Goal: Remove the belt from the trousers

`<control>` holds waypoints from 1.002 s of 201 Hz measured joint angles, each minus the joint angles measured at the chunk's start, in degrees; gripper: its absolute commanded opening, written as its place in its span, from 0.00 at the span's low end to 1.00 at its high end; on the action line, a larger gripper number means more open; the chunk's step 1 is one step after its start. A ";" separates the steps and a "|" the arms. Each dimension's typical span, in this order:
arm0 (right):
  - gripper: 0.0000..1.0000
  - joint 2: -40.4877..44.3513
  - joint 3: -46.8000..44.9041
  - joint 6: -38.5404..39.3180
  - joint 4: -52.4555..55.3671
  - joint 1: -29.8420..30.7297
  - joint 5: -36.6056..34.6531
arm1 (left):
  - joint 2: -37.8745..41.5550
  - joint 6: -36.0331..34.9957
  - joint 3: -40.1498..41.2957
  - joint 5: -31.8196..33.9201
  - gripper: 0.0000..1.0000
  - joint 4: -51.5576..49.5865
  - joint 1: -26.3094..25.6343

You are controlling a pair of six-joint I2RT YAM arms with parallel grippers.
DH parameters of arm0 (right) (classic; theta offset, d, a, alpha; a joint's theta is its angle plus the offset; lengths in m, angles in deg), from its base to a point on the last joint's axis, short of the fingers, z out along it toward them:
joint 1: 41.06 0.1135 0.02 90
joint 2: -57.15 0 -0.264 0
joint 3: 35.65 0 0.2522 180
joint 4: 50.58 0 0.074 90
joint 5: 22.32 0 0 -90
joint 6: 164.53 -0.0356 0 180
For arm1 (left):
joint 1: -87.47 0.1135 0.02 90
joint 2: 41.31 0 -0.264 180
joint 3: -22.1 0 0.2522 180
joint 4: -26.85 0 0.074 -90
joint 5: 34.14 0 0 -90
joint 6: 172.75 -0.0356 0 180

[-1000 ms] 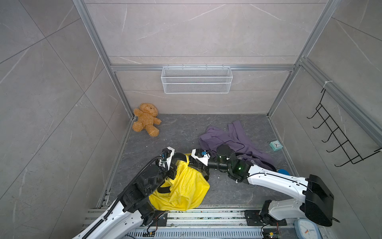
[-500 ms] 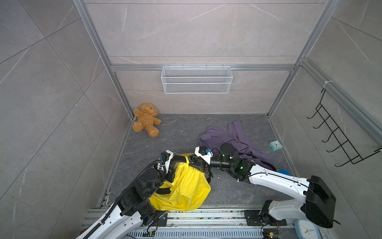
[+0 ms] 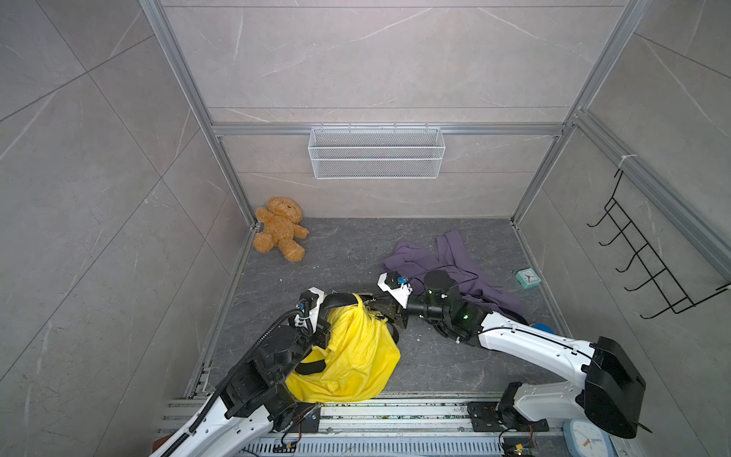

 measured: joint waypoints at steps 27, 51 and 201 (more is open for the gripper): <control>0.00 0.00 0.02 0.04 0.04 0.02 0.02 | 0.68 -0.11 0.00 0.22 0.00 -0.42 -0.02; 0.00 0.00 0.20 0.04 0.22 0.46 0.04 | 2.49 -0.85 0.07 0.59 0.00 -1.60 -0.04; 0.00 -0.02 4.33 7.13 17.66 4.92 -22.47 | -3.67 -9.16 -12.07 10.54 0.00 -3.10 -0.24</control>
